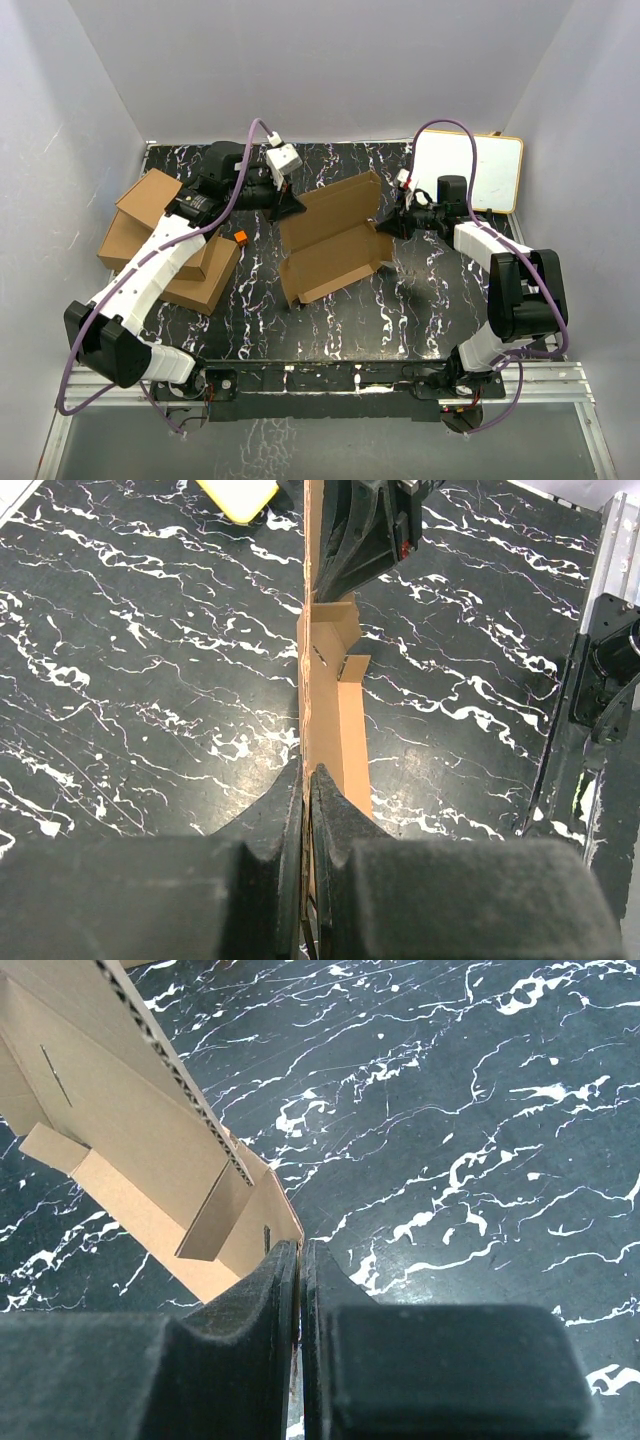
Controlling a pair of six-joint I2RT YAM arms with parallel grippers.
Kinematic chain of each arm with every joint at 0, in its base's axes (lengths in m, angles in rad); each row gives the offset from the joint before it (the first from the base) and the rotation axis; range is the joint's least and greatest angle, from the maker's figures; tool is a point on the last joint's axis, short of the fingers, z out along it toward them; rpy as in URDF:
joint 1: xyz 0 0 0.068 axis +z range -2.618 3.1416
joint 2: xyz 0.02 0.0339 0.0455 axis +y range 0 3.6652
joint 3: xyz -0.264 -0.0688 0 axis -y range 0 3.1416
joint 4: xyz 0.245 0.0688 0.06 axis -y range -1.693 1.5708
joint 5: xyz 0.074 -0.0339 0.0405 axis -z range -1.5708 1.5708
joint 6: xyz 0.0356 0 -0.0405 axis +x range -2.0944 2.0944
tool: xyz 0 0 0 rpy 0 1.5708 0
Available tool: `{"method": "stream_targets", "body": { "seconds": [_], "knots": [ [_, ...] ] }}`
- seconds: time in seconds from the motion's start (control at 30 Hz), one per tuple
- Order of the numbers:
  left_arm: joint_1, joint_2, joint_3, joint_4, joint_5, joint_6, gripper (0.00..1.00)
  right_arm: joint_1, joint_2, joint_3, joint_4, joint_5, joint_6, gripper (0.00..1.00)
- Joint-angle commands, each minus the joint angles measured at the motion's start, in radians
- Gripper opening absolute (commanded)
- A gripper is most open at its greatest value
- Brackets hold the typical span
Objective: Fold the paper box
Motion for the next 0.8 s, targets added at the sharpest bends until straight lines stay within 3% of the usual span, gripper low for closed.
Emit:
{"method": "stream_targets", "body": {
  "seconds": [0.0, 0.17, 0.5, 0.77],
  "knots": [
    [0.01, -0.008, 0.058, 0.011, 0.045, 0.009, 0.0, 0.001, -0.043, 0.029, 0.095, -0.002, 0.027, 0.08],
    [0.01, -0.008, 0.073, 0.044, 0.085, -0.051, 0.0, 0.004, -0.099, -0.004, 0.315, 0.016, 0.141, 0.08],
    [0.01, -0.044, -0.112, 0.187, 0.11, -0.13, 0.0, 0.012, -0.037, -0.163, 0.686, 0.038, 0.259, 0.08],
    [0.01, -0.059, -0.166, 0.215, 0.101, -0.173, 0.0, 0.011, -0.048, -0.296, 0.817, 0.031, 0.27, 0.08]
  ]
}}
